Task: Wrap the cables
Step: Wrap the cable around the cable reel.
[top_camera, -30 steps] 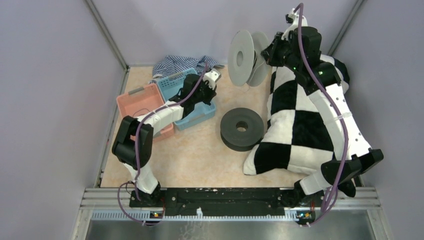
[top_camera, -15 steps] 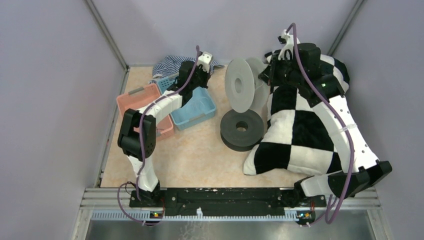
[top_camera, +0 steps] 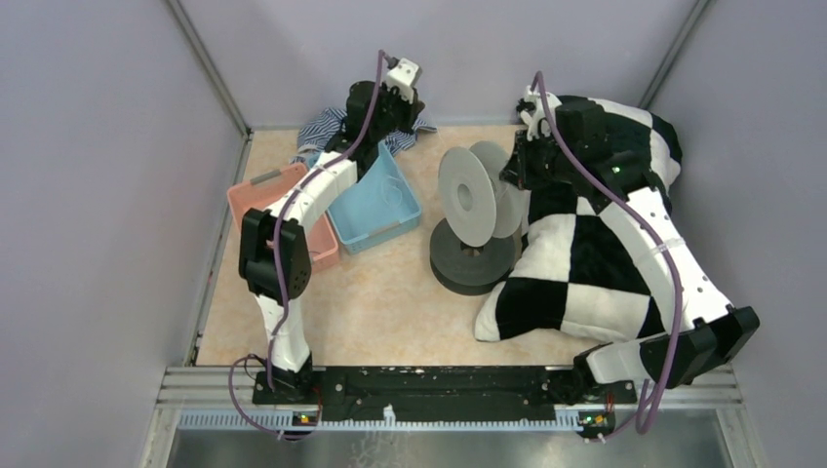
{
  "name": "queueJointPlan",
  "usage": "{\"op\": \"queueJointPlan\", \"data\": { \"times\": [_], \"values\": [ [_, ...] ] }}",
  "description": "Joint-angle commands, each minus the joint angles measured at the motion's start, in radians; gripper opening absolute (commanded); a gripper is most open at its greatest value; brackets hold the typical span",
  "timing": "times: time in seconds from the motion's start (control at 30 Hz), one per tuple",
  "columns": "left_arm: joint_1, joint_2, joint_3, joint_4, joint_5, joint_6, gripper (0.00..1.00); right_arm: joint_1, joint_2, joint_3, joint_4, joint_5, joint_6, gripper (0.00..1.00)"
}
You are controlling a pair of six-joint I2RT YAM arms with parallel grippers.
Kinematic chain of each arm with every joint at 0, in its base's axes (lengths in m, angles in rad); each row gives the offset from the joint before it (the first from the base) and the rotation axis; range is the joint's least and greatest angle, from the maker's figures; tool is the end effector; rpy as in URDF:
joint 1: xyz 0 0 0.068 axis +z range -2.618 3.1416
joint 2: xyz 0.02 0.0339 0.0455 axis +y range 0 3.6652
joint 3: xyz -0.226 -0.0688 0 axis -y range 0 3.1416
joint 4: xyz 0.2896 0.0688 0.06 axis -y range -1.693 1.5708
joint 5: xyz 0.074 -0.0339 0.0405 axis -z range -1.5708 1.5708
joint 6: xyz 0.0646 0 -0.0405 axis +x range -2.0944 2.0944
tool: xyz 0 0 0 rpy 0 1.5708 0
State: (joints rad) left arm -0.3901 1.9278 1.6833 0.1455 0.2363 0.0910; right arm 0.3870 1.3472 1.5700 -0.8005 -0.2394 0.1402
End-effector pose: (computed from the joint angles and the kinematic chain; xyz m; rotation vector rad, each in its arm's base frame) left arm 0.4850 -0.2158 0.2998 0.5738 1.5837 -0.4226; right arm 0.3217 0.1477 0.3817 -0.4091 2.1447 0.5606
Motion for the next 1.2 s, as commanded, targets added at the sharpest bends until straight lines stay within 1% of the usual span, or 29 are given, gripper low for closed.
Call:
{"op": "queueJointPlan", "data": {
  "times": [0.0,0.07,0.2,0.37,0.53,0.73,0.97,1.17],
  "values": [
    [0.004,0.015,0.128,0.001,0.045,-0.020,0.00,0.030,0.021,0.025,0.023,0.048,-0.026,0.00],
    [0.002,0.004,0.153,-0.010,0.076,-0.035,0.00,0.034,0.039,0.033,0.037,0.064,-0.013,0.00],
    [-0.003,-0.046,0.155,-0.009,0.136,-0.063,0.00,0.045,0.095,0.079,0.047,0.106,0.009,0.00],
    [-0.027,-0.115,0.147,-0.009,0.172,-0.060,0.00,0.071,0.178,0.144,0.062,0.172,0.030,0.00],
    [-0.080,-0.165,0.156,-0.021,0.180,-0.023,0.00,0.097,0.252,0.211,0.065,0.234,0.044,0.00],
    [-0.152,-0.212,0.151,-0.093,0.152,0.034,0.00,0.097,0.323,0.270,0.098,0.362,0.106,0.00],
    [-0.201,-0.256,0.127,-0.192,0.158,0.018,0.00,0.096,0.358,0.265,0.206,0.498,0.186,0.00],
    [-0.218,-0.291,0.078,-0.204,0.164,0.011,0.00,0.096,0.350,0.236,0.289,0.557,0.258,0.00]
  ]
}}
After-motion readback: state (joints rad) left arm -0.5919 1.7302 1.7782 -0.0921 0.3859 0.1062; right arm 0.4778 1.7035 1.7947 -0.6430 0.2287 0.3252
